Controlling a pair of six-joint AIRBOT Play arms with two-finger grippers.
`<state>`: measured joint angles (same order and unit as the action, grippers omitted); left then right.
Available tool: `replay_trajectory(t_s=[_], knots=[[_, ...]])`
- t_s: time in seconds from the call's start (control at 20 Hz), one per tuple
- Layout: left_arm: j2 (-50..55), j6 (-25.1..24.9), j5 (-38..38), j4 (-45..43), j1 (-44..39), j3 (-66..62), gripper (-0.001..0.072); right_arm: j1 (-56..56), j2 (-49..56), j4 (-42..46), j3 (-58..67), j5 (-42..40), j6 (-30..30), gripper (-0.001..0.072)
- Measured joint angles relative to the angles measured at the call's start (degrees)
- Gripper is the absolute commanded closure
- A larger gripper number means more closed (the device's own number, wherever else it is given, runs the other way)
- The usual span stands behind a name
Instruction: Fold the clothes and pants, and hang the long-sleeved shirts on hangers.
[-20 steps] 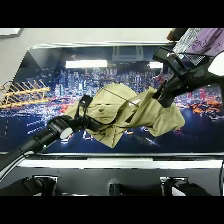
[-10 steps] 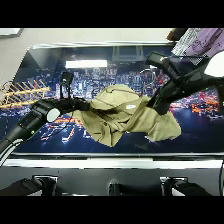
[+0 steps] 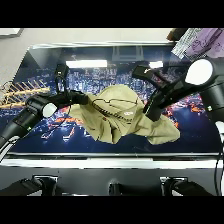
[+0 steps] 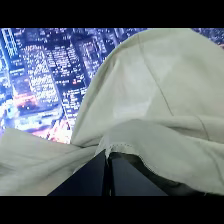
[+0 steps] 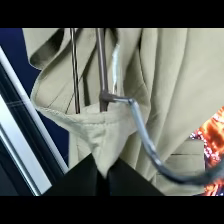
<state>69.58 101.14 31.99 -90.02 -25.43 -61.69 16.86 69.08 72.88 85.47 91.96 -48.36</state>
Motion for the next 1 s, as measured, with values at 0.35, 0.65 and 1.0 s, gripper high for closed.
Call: replay_trajectory(t_s=[0.35,0.65,1.0], knots=[[-0.1,0.0,1.5,0.0,-1.0,-1.4,0.0691,0.3,0.4,2.7,-5.8,-10.0,-2.4,0.0692],[-0.1,0.0,1.9,0.0,-1.7,-2.4,0.0691,3.6,2.1,2.9,-6.8,-13.0,-3.4,0.0692],[-0.6,-0.5,2.7,-0.1,-1.5,-10.2,0.0691,9.3,4.1,6.0,-6.9,-15.3,-10.9,0.0692]])
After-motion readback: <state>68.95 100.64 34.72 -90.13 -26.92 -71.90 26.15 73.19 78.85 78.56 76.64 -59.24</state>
